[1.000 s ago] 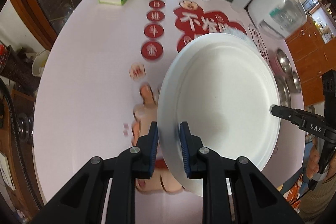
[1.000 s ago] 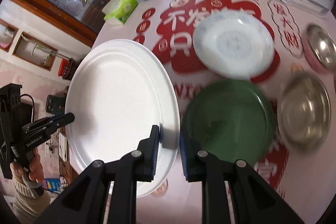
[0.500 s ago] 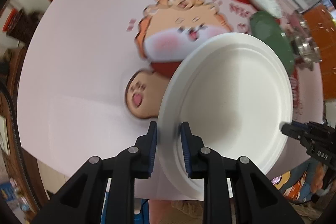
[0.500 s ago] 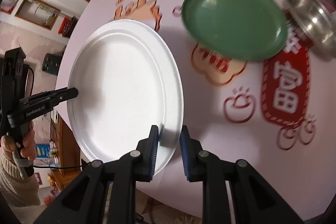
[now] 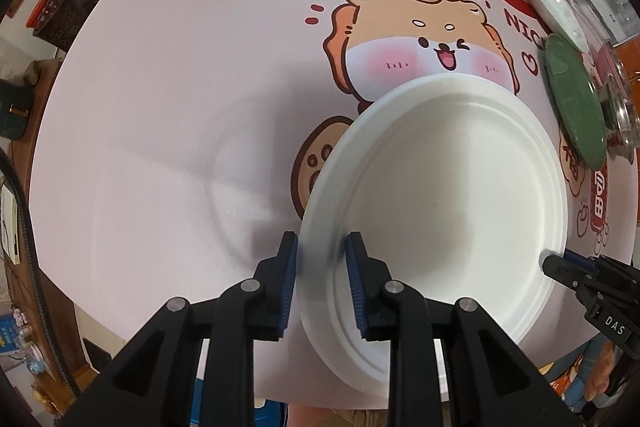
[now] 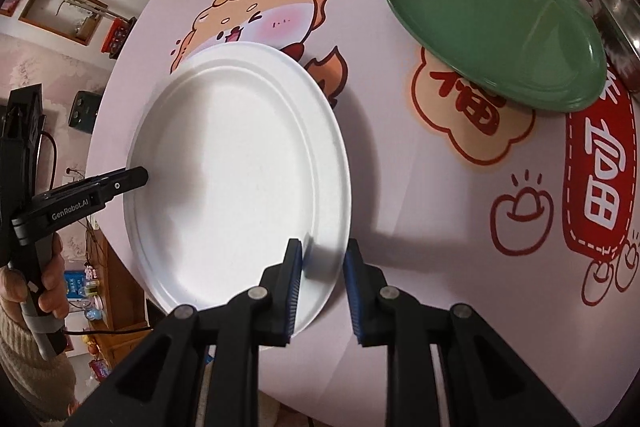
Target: Organize plates and bowls
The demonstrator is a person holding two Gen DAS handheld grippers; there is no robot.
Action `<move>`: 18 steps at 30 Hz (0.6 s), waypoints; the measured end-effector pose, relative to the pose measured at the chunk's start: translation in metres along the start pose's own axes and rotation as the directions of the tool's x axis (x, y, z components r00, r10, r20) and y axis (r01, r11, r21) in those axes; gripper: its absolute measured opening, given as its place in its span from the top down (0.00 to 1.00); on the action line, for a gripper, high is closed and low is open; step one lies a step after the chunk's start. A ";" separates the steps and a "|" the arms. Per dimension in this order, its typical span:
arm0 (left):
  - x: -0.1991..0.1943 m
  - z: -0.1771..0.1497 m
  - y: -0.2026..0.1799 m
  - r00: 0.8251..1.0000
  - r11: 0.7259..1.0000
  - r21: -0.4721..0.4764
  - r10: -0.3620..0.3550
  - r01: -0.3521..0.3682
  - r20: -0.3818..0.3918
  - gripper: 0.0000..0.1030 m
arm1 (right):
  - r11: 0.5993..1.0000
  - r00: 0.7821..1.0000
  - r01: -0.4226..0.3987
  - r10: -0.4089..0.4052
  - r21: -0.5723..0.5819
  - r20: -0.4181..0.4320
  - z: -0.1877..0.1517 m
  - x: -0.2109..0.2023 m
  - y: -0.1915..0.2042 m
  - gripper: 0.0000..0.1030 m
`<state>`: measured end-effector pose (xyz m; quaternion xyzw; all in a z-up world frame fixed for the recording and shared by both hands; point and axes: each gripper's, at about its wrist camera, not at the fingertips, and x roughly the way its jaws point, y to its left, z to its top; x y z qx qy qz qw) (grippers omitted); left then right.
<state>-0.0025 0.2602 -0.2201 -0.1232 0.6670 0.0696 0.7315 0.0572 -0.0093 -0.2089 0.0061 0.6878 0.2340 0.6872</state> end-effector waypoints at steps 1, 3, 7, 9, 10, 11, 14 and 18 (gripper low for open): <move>0.000 0.000 0.001 1.000 1.000 0.003 0.001 -0.001 0.000 0.78 | 1.000 1.000 0.005 -0.005 0.002 -0.002 0.000 0.001 0.001 0.78; 0.001 0.000 0.002 1.000 1.000 0.014 0.006 -0.006 0.002 0.78 | 1.000 1.000 0.017 -0.017 0.000 0.001 -0.001 0.002 0.004 0.77; -0.004 -0.001 -0.002 1.000 0.999 0.043 0.021 -0.022 0.024 0.62 | 0.999 0.999 0.035 -0.035 0.001 -0.005 0.001 0.002 0.007 0.73; -0.007 0.002 -0.009 0.998 0.997 0.060 0.050 -0.053 0.045 0.58 | 0.999 0.999 0.046 -0.046 0.003 -0.003 0.000 0.002 0.007 0.72; -0.009 0.001 -0.009 0.997 0.996 0.067 0.061 -0.065 0.054 0.55 | 0.999 0.999 0.048 -0.048 0.003 -0.003 0.000 0.002 0.010 0.72; -0.010 0.003 -0.011 0.996 0.995 0.070 0.067 -0.071 0.059 0.52 | 0.999 0.999 0.050 -0.050 0.003 -0.003 -0.001 0.002 0.010 0.72; -0.014 0.007 -0.017 0.994 0.994 0.073 0.078 -0.084 0.074 0.50 | 0.998 0.998 0.058 -0.058 0.006 0.001 -0.003 -0.001 0.009 0.72; -0.022 0.006 -0.020 0.988 0.991 0.078 0.101 -0.111 0.120 0.45 | 0.997 0.997 0.073 -0.073 0.016 0.015 -0.003 -0.006 0.005 0.71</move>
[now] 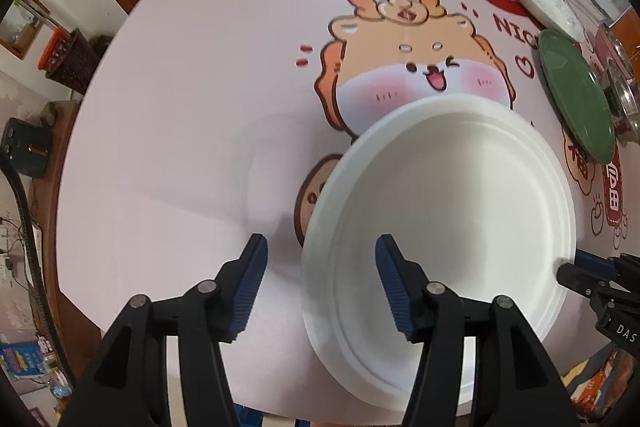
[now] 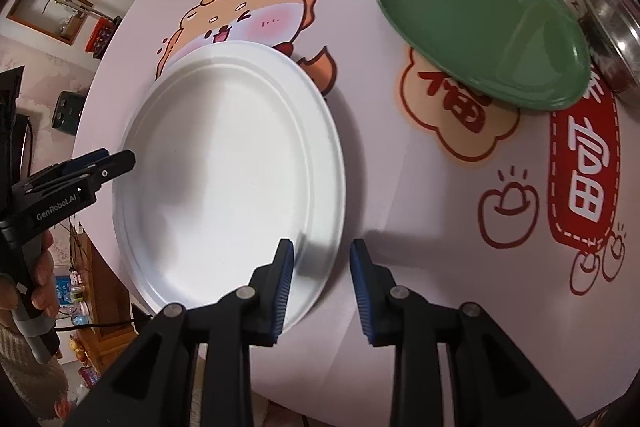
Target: Organize plates and bowls
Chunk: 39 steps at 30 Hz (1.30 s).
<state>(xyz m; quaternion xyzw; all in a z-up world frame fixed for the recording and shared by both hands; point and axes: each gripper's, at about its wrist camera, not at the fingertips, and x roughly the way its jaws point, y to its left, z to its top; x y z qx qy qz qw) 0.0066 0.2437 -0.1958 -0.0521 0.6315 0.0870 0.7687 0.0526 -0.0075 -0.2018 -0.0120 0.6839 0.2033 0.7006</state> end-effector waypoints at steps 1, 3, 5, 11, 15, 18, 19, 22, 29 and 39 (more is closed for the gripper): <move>-0.003 0.000 -0.001 1.000 1.000 0.002 0.007 -0.007 0.016 0.41 | 1.000 1.000 -0.002 0.002 0.003 0.004 -0.001 -0.001 -0.001 0.71; -0.005 0.002 -0.005 0.999 1.000 0.005 0.018 -0.019 0.043 0.39 | 1.000 1.000 -0.005 0.005 0.005 0.008 -0.002 -0.003 -0.003 0.71; -0.010 0.001 -0.008 0.998 1.000 0.017 0.022 -0.023 0.066 0.39 | 1.000 1.000 0.002 -0.002 0.003 0.013 -0.004 -0.005 -0.003 0.71; -0.017 0.004 -0.030 0.991 0.999 0.049 0.016 -0.023 0.131 0.39 | 1.000 0.999 0.025 -0.025 -0.007 0.033 -0.007 -0.013 -0.003 0.71; -0.027 0.004 -0.033 0.989 0.999 0.034 0.003 -0.008 0.148 0.39 | 0.999 0.998 0.037 -0.036 -0.013 0.058 -0.009 -0.023 -0.007 0.71; -0.039 0.004 -0.036 0.986 1.000 0.030 -0.006 0.001 0.168 0.39 | 0.998 0.994 0.057 -0.055 -0.026 0.090 -0.012 -0.035 -0.011 0.71; -0.044 0.005 -0.038 0.984 1.000 0.031 -0.010 0.004 0.178 0.39 | 0.998 0.993 0.063 -0.059 -0.032 0.101 -0.012 -0.039 -0.011 0.71; -0.058 0.009 -0.042 0.980 0.999 0.035 -0.025 0.019 0.199 0.39 | 0.996 0.989 0.068 -0.060 -0.056 0.136 -0.014 -0.053 -0.010 0.71; -0.090 0.019 -0.056 0.967 0.998 0.055 -0.039 0.026 0.253 0.39 | 0.992 0.977 0.092 -0.073 -0.091 0.198 -0.017 -0.079 -0.012 0.71; -0.173 0.048 -0.097 0.916 0.978 0.149 -0.188 0.143 0.355 0.36 | 0.992 0.895 0.092 -0.042 -0.090 0.444 -0.013 -0.179 -0.016 0.71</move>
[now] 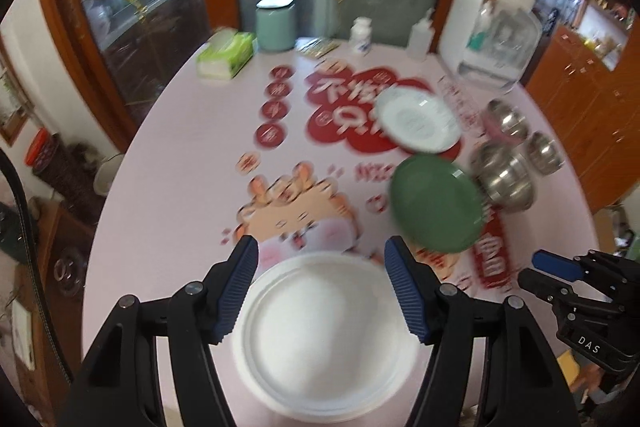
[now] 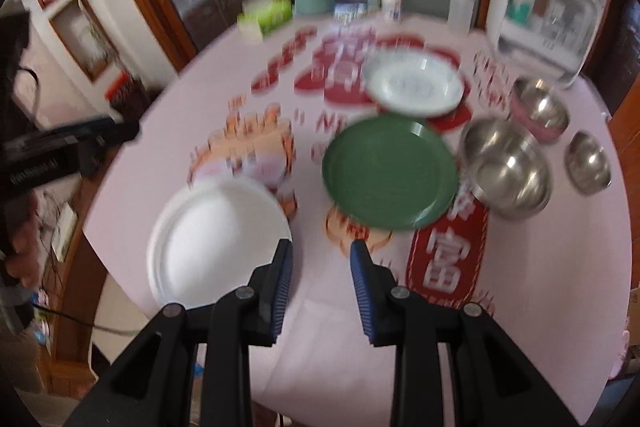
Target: Organize plates and bowls
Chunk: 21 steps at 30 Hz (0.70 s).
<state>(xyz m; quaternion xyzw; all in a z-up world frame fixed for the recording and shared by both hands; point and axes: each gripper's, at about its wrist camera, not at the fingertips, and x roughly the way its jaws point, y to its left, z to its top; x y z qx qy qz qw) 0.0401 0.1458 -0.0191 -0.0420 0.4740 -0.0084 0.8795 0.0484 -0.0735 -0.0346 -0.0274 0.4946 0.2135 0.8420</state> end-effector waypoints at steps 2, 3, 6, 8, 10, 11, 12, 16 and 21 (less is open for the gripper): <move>-0.005 0.014 -0.009 1.000 1.000 0.004 -0.028 0.028 0.013 0.31 | 1.000 0.998 0.014 -0.015 0.015 0.061 0.012 -0.017 -0.006 0.71; -0.007 0.022 -0.015 0.999 0.999 0.012 -0.035 0.035 0.021 0.31 | 1.000 0.997 0.018 -0.020 0.022 0.081 0.016 -0.022 -0.010 0.71; -0.011 0.039 -0.033 0.998 0.998 0.054 -0.046 0.044 0.047 0.28 | 0.999 0.994 0.011 -0.016 0.043 0.106 0.034 -0.035 -0.021 0.71; -0.011 0.050 -0.046 0.996 0.995 0.084 -0.057 0.051 0.068 0.20 | 0.998 0.993 0.027 -0.033 0.051 0.116 0.043 -0.042 -0.027 0.71; -0.010 0.059 -0.060 0.994 0.991 0.115 -0.071 0.061 0.082 0.20 | 0.998 0.991 0.049 -0.055 0.050 0.124 0.051 -0.047 -0.033 0.71; -0.009 0.065 -0.068 0.993 0.989 0.136 -0.075 0.063 0.086 0.20 | 0.997 0.990 0.056 -0.062 0.050 0.128 0.052 -0.050 -0.034 0.71; -0.008 0.068 -0.072 0.993 0.987 0.145 -0.076 0.062 0.089 0.20 | 0.996 0.988 0.067 -0.074 0.055 0.136 0.057 -0.053 -0.038 0.71; 0.006 0.082 -0.092 0.993 0.981 0.184 -0.079 0.062 0.091 0.20 | 0.992 0.983 0.102 -0.111 0.071 0.149 0.064 -0.056 -0.048 0.71; 0.036 0.093 -0.102 0.995 0.979 0.194 -0.081 0.069 0.057 0.20 | 0.987 0.977 0.133 -0.146 0.090 0.155 0.072 -0.049 -0.059 0.71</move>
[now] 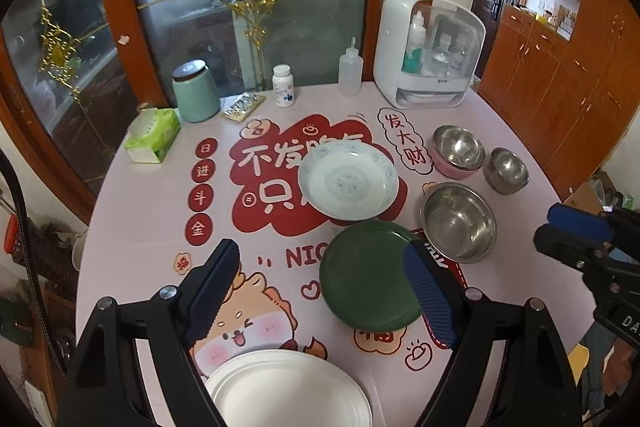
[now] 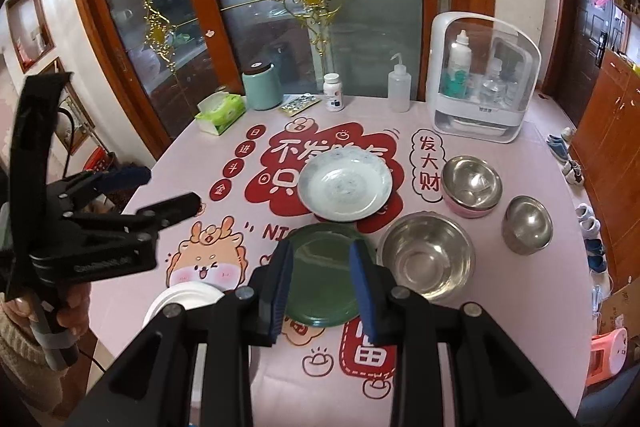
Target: Organize plates and bowls
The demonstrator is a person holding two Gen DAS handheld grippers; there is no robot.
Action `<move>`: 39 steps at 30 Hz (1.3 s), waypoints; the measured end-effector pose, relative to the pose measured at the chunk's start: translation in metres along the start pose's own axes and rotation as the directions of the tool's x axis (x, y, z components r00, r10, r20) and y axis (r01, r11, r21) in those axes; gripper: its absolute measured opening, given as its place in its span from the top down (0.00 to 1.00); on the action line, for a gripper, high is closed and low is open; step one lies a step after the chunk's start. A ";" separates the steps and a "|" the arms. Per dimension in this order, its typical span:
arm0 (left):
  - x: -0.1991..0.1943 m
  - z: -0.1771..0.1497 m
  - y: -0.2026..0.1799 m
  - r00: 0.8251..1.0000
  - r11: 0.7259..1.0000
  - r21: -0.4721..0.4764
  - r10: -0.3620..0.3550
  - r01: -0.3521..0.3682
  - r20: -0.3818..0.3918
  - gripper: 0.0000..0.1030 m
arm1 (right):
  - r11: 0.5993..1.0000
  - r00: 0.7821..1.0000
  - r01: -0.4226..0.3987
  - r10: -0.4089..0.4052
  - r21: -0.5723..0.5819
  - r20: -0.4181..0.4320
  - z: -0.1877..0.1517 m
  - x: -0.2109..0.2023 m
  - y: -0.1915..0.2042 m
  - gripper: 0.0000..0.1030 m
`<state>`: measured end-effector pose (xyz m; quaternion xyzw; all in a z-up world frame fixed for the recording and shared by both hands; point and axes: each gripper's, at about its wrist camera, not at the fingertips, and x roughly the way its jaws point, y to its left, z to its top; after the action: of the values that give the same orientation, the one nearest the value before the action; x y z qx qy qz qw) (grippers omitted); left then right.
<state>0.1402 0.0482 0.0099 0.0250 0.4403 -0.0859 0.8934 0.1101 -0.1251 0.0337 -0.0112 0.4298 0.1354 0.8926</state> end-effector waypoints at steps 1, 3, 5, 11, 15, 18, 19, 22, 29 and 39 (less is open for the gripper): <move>0.006 0.001 0.001 1.000 1.000 -0.002 -0.004 0.004 -0.007 0.20 | 1.000 1.000 0.013 -0.013 0.004 0.002 0.000 0.002 -0.002 0.71; 0.020 0.003 0.003 1.000 1.000 -0.011 -0.012 0.011 -0.020 0.20 | 0.999 1.000 0.008 -0.007 0.032 -0.013 0.000 0.010 -0.008 0.65; 0.034 0.006 0.005 0.999 0.999 -0.026 -0.020 0.019 -0.037 0.20 | 0.998 0.999 -0.002 0.005 0.070 -0.042 -0.002 0.020 -0.014 0.63; 0.086 0.005 0.014 0.992 0.997 -0.069 -0.051 0.043 -0.116 0.20 | 0.989 0.990 -0.014 0.035 0.147 -0.136 -0.017 0.063 -0.030 0.63; 0.120 0.000 0.016 0.985 0.997 -0.068 -0.042 0.031 -0.169 0.20 | 0.980 0.981 -0.004 0.043 0.200 -0.191 -0.032 0.090 -0.040 0.63; 0.143 -0.005 0.018 0.978 0.997 -0.064 -0.044 0.032 -0.205 0.20 | 0.969 0.972 -0.005 0.063 0.247 -0.228 -0.044 0.110 -0.049 0.63; 0.153 -0.008 0.019 0.975 0.998 -0.061 -0.037 0.024 -0.221 0.20 | 0.967 0.969 0.002 0.061 0.256 -0.241 -0.048 0.116 -0.050 0.63; 0.177 -0.016 0.023 0.965 0.998 -0.058 -0.030 0.016 -0.262 0.20 | 0.958 0.957 -0.003 0.085 0.286 -0.276 -0.060 0.132 -0.053 0.63; 0.222 -0.035 0.026 0.939 0.999 -0.017 -0.043 0.039 -0.340 0.20 | 0.934 0.926 -0.012 0.145 0.356 -0.349 -0.089 0.169 -0.054 0.63; 0.262 -0.045 0.026 0.901 0.995 -0.020 -0.097 0.098 -0.423 0.46 | 0.903 0.911 0.035 0.147 0.429 -0.384 -0.098 0.206 -0.080 0.68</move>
<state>0.2663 0.0445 -0.2255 0.0218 0.6243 -0.1232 0.7711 0.1778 -0.1673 -0.1946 0.1688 0.6255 0.0592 0.7594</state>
